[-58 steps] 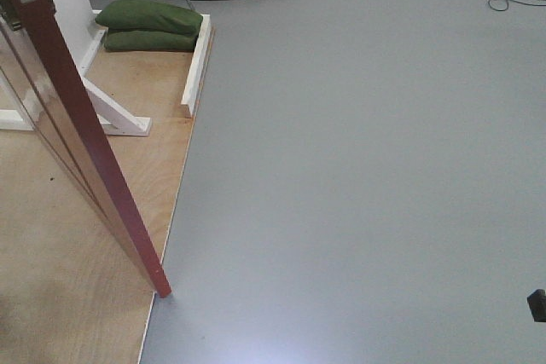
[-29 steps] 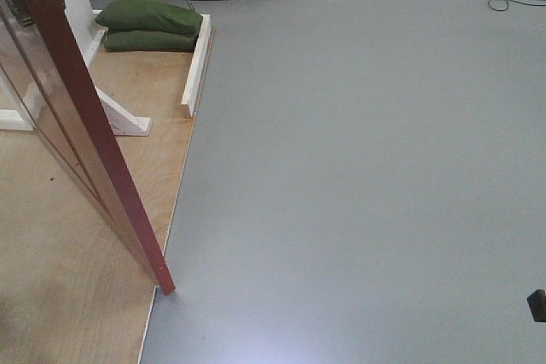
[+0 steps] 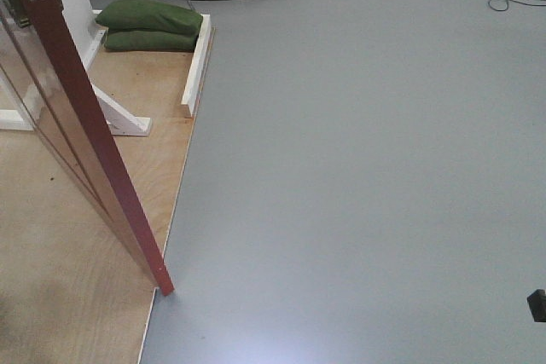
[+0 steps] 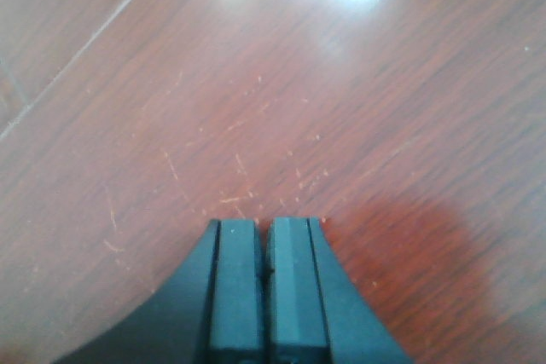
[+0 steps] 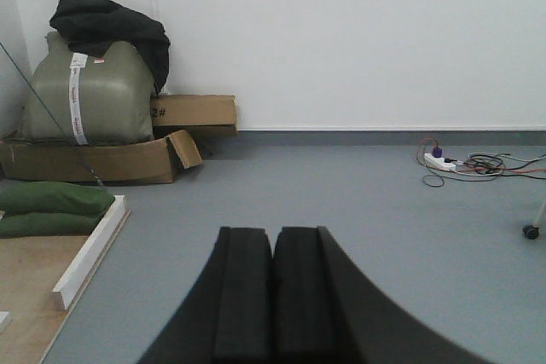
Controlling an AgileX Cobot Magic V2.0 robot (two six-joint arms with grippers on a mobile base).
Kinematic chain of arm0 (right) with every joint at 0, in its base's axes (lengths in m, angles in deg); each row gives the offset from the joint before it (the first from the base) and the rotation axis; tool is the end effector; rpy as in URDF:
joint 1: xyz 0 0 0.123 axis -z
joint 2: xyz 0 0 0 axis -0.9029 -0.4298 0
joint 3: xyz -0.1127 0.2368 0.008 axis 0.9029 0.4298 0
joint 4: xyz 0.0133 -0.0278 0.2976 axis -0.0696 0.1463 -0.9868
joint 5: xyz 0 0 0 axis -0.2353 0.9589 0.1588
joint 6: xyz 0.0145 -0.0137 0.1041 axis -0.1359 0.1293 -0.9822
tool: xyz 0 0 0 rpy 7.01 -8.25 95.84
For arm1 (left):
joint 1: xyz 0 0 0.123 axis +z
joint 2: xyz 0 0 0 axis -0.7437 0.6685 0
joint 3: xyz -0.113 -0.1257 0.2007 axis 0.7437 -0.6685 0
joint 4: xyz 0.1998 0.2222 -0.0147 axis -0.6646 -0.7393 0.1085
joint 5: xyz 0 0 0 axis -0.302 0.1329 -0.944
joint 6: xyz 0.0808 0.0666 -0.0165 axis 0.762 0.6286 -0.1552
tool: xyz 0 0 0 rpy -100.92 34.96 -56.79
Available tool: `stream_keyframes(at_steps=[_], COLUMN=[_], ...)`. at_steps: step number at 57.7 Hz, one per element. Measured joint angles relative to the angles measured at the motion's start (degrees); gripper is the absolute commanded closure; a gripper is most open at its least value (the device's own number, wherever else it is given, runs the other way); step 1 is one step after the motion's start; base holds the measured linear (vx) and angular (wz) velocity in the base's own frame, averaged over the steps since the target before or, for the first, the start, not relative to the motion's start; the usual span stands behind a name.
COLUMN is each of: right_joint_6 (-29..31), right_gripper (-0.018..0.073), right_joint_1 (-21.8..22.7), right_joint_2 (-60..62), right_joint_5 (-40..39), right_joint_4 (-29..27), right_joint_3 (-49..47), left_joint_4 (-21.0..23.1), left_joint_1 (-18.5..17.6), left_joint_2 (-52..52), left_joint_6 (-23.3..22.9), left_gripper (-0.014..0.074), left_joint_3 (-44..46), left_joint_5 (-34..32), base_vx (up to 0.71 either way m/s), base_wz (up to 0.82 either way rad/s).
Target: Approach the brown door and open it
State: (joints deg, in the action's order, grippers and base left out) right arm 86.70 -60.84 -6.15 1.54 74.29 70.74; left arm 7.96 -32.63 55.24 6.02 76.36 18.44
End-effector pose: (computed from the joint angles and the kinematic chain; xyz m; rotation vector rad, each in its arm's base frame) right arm 0.1426 -0.0084 0.1934 0.0403 1.5997 -0.0506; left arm 0.4425 0.0723 0.4860 -0.4819 1.4004 -0.8796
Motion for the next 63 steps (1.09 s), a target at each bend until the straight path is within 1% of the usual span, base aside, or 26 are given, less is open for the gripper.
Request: stream_keyframes(at_steps=[40, 63], right_joint_6=[0.00, 0.00], right_gripper=[0.0559, 0.0559], right_joint_1=[0.00, 0.00], right_joint_2=[0.00, 0.00], right_joint_5=[0.00, 0.00], right_joint_4=[0.00, 0.00], right_joint_3=[0.00, 0.00], left_joint_4=[0.00, 0.00], left_joint_1=[-0.11, -0.11], left_joint_2=[0.00, 0.00], left_joint_6=[0.00, 0.00], left_gripper=[0.0600, 0.0600], left_joint_3=[0.00, 0.00], left_joint_5=[-0.19, -0.78], base_vx=[0.01, 0.07], base_wz=[0.00, 0.01])
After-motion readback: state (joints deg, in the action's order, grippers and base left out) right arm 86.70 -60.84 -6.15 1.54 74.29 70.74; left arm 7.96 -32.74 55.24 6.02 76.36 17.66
